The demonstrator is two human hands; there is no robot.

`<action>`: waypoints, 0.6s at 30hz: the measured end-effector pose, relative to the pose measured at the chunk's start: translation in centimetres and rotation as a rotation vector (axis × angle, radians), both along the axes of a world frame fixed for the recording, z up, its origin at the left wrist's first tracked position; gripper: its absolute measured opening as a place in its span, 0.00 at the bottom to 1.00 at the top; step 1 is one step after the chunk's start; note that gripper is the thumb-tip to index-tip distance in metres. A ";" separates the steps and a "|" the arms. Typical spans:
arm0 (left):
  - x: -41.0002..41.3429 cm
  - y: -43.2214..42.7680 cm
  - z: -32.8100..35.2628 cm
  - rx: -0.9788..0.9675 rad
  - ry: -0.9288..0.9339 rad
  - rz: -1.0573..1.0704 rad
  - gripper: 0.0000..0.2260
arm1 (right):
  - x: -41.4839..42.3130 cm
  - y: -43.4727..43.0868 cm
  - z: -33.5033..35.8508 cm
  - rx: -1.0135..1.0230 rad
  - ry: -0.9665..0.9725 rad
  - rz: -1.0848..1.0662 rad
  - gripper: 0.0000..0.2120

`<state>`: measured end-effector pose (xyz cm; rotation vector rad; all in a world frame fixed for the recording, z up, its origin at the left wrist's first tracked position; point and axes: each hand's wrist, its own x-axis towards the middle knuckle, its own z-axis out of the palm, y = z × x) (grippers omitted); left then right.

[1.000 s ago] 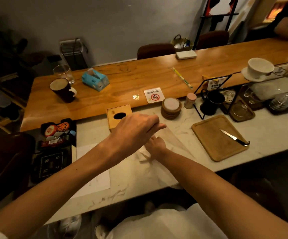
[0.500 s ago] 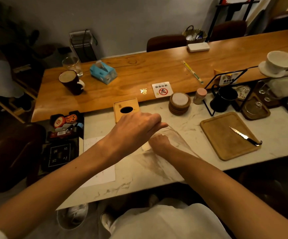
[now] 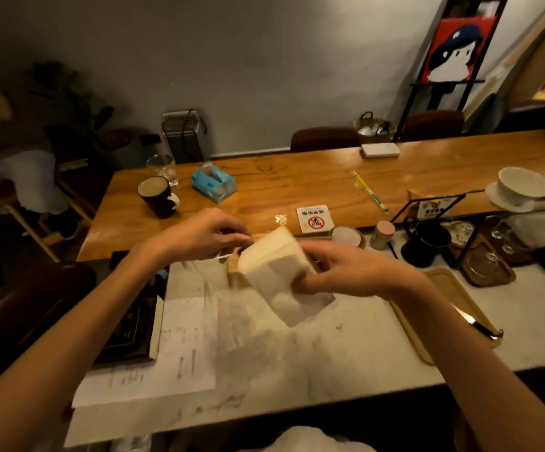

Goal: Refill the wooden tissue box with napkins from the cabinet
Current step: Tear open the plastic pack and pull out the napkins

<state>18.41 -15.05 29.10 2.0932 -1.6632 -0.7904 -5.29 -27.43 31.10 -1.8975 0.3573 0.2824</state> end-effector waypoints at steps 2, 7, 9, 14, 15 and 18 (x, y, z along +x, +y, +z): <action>2.5 0.5 -0.7 0.017 0.089 0.065 0.17 | -0.1 -1.4 -0.2 0.177 -0.136 -0.156 0.18; 9.3 5.0 -4.3 -0.039 0.177 0.394 0.08 | 0.1 -4.8 -4.0 0.609 -0.311 -0.625 0.15; 11.0 8.4 -6.4 -0.122 0.324 0.644 0.09 | -0.2 -5.5 -6.7 0.677 -0.274 -0.671 0.23; 9.8 17.3 -14.3 -0.394 0.549 1.279 0.14 | -1.1 -5.1 -14.0 0.715 -0.088 -0.820 0.15; 8.8 18.9 -16.1 -0.425 0.580 1.393 0.15 | -1.3 -5.1 -15.6 0.724 -0.063 -0.864 0.16; 4.3 21.4 -19.5 -0.508 0.622 1.698 0.16 | -1.8 -5.2 -19.9 0.727 0.006 -0.989 0.20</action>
